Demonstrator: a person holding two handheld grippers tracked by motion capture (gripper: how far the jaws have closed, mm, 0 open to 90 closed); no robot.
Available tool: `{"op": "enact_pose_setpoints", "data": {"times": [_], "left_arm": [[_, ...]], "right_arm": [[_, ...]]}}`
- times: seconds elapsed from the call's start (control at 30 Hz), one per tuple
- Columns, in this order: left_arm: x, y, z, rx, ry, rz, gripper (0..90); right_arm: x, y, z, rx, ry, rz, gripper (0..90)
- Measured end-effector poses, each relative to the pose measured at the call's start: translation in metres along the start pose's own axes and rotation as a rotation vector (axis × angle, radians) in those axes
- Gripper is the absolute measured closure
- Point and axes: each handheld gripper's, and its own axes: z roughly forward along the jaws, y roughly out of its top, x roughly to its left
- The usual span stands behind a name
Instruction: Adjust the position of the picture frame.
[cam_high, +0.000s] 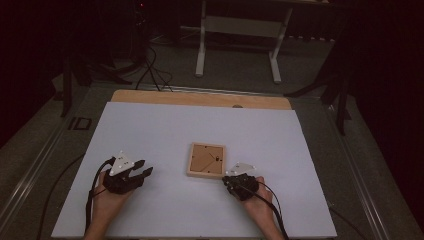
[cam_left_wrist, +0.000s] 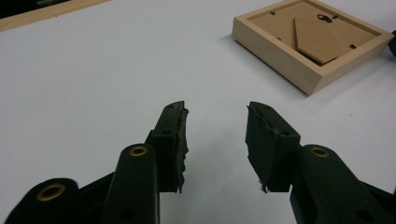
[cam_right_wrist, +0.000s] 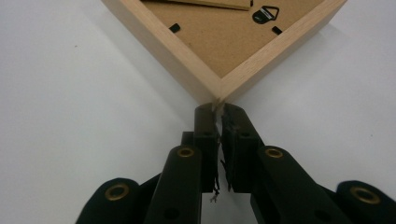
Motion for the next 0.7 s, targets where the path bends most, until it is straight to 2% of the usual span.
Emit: {"op": "enact_pose_setpoints", "data": {"times": [0.17, 0.37, 0.7], "left_arm": [[-0.0001, -0.0002, 0.0003, 0.002, 0.002, 0.0, 57.8], [-0.0003, -0.0003, 0.0008, 0.003, 0.001, -0.002, 57.7], [0.0006, -0.0006, 0.0006, 0.003, 0.006, -0.004, 56.8]], "right_arm": [[-0.0023, 0.0012, 0.0023, 0.001, -0.021, -0.003, 87.1], [-0.0071, 0.0036, 0.0064, -0.007, -0.044, 0.022, 87.4], [-0.0082, 0.0037, 0.0055, -0.024, -0.028, 0.023, 84.1]]}}
